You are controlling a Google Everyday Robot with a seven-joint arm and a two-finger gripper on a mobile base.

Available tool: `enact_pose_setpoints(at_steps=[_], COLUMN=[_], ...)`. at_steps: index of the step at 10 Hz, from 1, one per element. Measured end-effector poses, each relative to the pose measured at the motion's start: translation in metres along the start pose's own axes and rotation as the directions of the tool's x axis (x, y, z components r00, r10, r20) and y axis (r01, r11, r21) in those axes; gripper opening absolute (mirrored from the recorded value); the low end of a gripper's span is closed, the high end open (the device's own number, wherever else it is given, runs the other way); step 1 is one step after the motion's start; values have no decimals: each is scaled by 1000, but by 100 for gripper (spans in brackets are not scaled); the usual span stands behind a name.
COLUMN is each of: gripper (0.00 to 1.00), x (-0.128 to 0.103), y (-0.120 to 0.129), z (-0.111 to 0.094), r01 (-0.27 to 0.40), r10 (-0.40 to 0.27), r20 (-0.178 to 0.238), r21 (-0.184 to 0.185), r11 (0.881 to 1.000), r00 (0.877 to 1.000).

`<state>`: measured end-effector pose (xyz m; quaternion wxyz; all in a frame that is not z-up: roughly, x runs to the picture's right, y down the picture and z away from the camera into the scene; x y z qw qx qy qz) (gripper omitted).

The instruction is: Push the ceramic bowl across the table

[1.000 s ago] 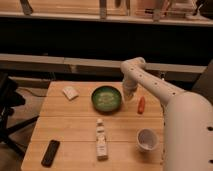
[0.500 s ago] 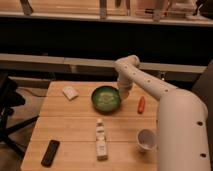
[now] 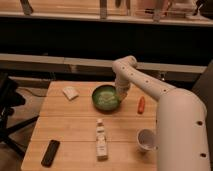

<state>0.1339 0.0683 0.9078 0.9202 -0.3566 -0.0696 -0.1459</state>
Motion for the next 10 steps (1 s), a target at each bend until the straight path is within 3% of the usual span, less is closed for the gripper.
enact_pose_setpoints(at_steps=[2,7,10], gripper=[1,1,1], x=[21,30,55], y=[7,13,26], z=[2,3,7], r01=[-19,-14,-35], r10=[18,14,35], r20=[5,15,15], r21=[6,4,0], r11=[1000,1000,999], r00=[1000,1000,999])
